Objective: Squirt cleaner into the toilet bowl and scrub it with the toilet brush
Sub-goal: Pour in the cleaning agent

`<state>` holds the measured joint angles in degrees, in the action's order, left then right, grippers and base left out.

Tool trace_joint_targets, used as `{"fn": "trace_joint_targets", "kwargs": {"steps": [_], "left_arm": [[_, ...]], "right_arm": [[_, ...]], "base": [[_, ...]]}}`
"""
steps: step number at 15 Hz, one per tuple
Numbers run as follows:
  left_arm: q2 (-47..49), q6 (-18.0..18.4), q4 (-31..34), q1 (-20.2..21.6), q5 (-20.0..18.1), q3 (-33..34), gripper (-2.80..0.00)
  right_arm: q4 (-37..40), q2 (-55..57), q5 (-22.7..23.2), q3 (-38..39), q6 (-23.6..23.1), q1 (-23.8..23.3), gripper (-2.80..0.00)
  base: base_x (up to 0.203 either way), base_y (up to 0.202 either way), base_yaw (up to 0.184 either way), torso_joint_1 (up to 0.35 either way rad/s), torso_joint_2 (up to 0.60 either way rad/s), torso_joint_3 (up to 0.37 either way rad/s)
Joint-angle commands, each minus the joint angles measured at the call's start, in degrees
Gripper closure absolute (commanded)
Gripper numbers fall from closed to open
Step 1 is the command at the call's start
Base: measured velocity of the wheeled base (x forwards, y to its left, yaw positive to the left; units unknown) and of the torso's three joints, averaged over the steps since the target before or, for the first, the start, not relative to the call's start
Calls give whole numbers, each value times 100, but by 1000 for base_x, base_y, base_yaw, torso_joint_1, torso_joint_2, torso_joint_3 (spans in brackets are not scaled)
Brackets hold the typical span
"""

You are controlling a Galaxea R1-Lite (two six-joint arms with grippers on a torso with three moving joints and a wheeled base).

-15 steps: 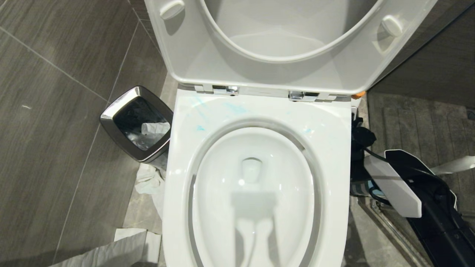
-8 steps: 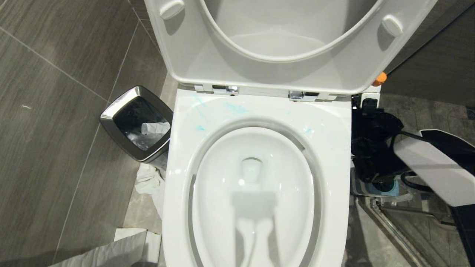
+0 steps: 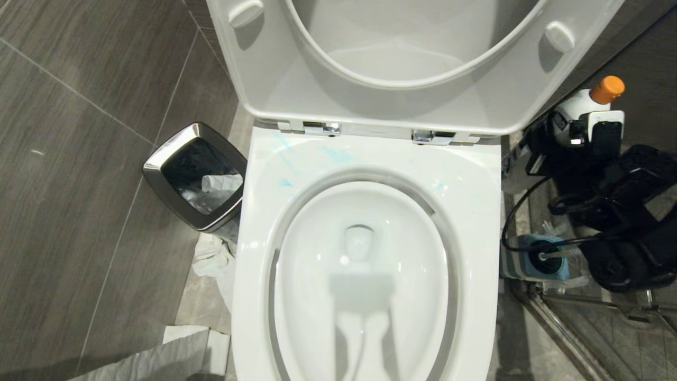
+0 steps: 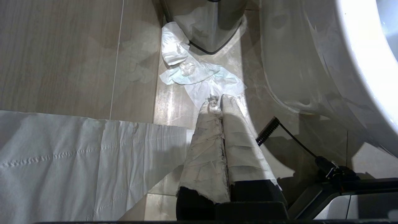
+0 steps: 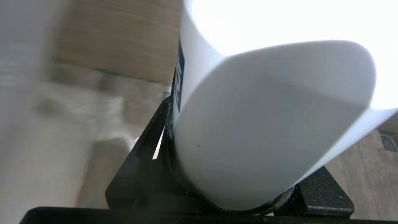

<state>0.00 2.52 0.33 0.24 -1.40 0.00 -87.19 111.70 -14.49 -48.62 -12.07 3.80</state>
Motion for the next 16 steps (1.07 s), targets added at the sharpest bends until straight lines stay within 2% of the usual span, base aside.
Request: {"fn": "trace_joint_targets", "kwargs": {"steps": [1,4,7,9,13,15,16], "left_arm": [[9,2,2,2,0,9,0],[9,-2,2,2,0,9,0],[9,2,2,2,0,9,0],[9,2,2,2,0,9,0],[9,-6,2,2,0,9,0],[9,2,2,2,0,9,0],[9,-1,2,2,0,9,0]], "right_arm": [[-48,-1058,52,799,34,0,0],[-48,-2099,132,1927,169,16,0],[87,-2876,149,2178,446,17,0],[929,-3640,198,2281,592,21,0],[3808,-5088,820,2288,910,21,0],[4044,-5062,948,2085,982,15,0],[4103,-5062,960,2088,864,15,0]], "base": [[0,0,0,0,0,0],[0,0,0,0,0,0],[0,0,0,0,0,0],[0,0,0,0,0,0],[0,0,0,0,0,0],[0,0,0,0,0,0],[0,0,0,0,0,0]]}}
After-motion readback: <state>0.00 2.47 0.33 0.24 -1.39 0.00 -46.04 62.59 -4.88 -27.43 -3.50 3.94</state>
